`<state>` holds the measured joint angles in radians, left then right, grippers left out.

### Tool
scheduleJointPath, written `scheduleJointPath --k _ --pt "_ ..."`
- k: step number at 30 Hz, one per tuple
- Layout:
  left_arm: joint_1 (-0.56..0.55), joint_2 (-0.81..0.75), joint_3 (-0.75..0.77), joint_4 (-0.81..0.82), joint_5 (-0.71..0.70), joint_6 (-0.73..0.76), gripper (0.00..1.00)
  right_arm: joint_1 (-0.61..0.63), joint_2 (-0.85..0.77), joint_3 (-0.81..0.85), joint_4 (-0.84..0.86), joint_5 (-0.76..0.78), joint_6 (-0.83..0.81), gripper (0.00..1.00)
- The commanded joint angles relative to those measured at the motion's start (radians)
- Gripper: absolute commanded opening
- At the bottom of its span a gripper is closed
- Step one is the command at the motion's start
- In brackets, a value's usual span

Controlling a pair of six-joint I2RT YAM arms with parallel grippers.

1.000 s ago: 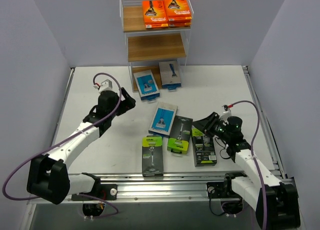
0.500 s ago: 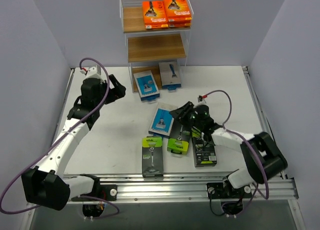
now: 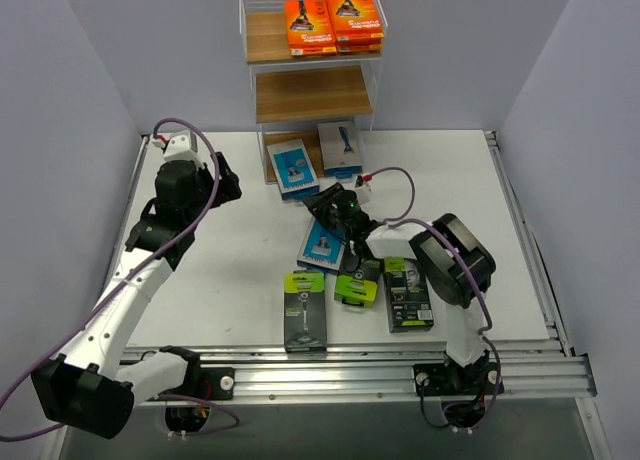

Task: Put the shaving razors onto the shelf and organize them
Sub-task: Grab a shaving razor with the right arm

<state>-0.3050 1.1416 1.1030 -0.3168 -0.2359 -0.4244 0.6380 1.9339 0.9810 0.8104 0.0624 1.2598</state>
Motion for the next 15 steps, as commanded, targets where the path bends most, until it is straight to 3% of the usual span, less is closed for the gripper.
scheduleJointPath --k 1,15 --pt "0.001 -0.058 -0.014 0.016 -0.034 0.012 0.94 0.009 0.060 0.099 0.001 0.097 0.038 0.34" --pt "-0.003 -0.108 -0.020 0.004 -0.040 -0.025 0.94 0.049 0.191 0.265 -0.140 0.197 0.118 0.34"
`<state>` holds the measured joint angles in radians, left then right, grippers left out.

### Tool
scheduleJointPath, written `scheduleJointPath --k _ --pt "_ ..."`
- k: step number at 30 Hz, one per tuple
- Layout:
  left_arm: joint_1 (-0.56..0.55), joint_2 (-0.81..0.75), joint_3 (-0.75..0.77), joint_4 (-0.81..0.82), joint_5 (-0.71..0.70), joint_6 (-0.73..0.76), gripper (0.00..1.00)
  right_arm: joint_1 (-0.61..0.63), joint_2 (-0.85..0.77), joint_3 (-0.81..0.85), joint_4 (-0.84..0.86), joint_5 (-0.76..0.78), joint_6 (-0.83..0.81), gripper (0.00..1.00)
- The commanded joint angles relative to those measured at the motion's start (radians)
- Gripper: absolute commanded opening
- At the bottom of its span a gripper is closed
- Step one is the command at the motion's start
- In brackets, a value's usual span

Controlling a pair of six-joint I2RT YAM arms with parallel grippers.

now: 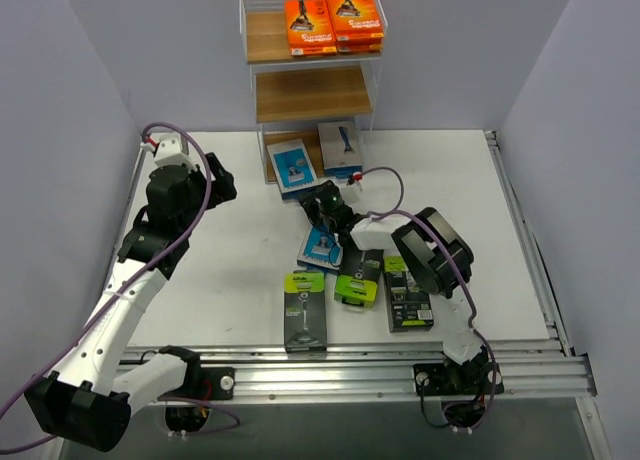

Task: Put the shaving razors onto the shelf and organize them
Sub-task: Grab a shaving razor with the right arm

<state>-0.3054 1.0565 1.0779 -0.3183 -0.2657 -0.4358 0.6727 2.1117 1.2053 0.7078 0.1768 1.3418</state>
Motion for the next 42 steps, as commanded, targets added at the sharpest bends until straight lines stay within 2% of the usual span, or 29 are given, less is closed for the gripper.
scheduleJointPath --k 1,10,14,25,34,42 --pt "-0.003 -0.024 0.005 0.004 -0.010 -0.017 0.94 0.016 0.019 0.045 -0.039 0.085 0.042 0.34" --pt "-0.004 -0.024 0.011 -0.005 0.000 -0.030 0.94 0.022 0.086 0.129 -0.074 0.081 0.080 0.33" --pt "-0.017 -0.018 0.010 -0.002 0.017 -0.034 0.94 0.015 0.105 0.142 -0.062 0.096 0.111 0.26" --pt "-0.037 -0.001 0.016 -0.008 0.022 -0.030 0.94 -0.005 0.149 0.158 0.001 0.121 0.191 0.21" --pt "-0.038 0.014 0.019 -0.008 0.037 -0.034 0.94 -0.016 0.188 0.181 0.058 0.104 0.232 0.01" --pt "-0.038 0.022 0.019 -0.010 0.037 -0.034 0.94 -0.016 0.208 0.154 0.147 0.125 0.306 0.00"
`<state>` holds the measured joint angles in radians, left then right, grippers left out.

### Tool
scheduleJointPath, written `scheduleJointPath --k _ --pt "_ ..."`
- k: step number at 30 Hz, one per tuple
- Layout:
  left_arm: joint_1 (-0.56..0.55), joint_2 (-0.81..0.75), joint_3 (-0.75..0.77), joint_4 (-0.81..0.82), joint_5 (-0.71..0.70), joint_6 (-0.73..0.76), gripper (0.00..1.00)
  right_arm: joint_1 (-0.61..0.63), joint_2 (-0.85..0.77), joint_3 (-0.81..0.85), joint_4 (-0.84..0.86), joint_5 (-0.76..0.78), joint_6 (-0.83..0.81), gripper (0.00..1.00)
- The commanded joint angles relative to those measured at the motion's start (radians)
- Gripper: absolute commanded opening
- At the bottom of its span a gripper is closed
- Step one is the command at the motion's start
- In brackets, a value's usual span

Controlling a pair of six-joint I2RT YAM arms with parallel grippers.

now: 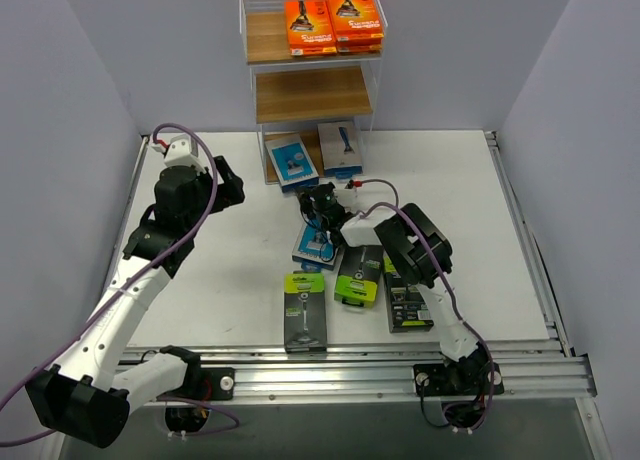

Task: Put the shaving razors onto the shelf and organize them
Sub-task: Grab a shaving razor with the right arm

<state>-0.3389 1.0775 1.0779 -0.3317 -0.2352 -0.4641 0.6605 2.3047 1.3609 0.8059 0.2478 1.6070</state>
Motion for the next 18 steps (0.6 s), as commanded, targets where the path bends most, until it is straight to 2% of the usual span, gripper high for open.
scheduleJointPath --k 1,18 --pt "-0.005 0.002 0.017 0.005 0.008 -0.004 0.94 -0.002 0.010 -0.008 0.047 0.082 0.045 0.00" --pt "-0.006 0.012 0.016 0.005 0.019 -0.013 0.94 0.080 -0.044 0.027 -0.109 0.433 0.217 0.00"
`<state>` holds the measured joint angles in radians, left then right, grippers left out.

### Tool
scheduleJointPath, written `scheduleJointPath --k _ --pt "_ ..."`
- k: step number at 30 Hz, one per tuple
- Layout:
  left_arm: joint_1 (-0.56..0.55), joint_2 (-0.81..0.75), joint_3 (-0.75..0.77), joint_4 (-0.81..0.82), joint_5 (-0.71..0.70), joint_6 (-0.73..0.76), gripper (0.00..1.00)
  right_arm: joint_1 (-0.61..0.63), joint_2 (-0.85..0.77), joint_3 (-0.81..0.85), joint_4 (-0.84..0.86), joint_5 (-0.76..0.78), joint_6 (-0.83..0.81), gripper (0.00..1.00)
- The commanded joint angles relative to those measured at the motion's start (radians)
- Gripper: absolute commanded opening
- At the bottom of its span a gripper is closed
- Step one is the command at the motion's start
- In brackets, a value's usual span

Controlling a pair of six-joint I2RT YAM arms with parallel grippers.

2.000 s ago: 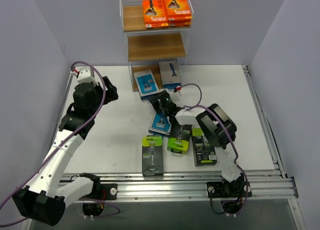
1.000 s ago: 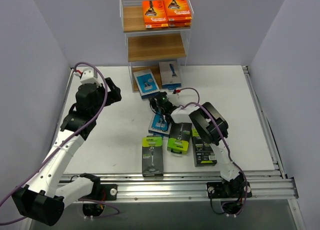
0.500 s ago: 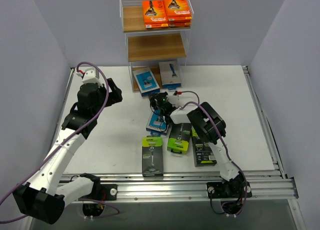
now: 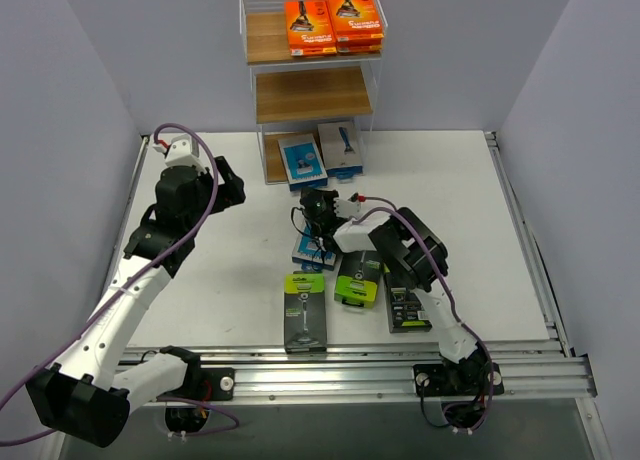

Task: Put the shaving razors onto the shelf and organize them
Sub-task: Grab a shaving razor with the right arm, then place the shaving razor onto shelf

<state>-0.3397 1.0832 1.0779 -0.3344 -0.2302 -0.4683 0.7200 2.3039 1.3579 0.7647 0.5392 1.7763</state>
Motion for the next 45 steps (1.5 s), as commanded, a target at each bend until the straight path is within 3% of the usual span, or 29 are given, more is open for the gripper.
scheduleJointPath --k 1,10,20,30,45 --pt "-0.007 0.006 0.016 0.009 0.015 -0.010 0.94 0.022 -0.043 0.033 -0.071 0.151 0.052 0.00" --pt "-0.010 0.015 0.019 0.005 0.023 -0.013 0.94 0.027 0.028 0.130 -0.074 0.200 0.081 0.00" --pt "-0.021 0.034 0.024 0.002 0.032 -0.015 0.94 0.029 0.065 0.236 -0.191 0.291 0.115 0.00" --pt "-0.032 0.050 0.034 -0.011 0.026 -0.010 0.94 0.018 0.141 0.337 -0.194 0.265 0.060 0.00" --pt "-0.030 0.072 0.047 -0.025 0.046 -0.012 0.94 -0.008 0.184 0.354 -0.162 0.235 0.072 0.00"
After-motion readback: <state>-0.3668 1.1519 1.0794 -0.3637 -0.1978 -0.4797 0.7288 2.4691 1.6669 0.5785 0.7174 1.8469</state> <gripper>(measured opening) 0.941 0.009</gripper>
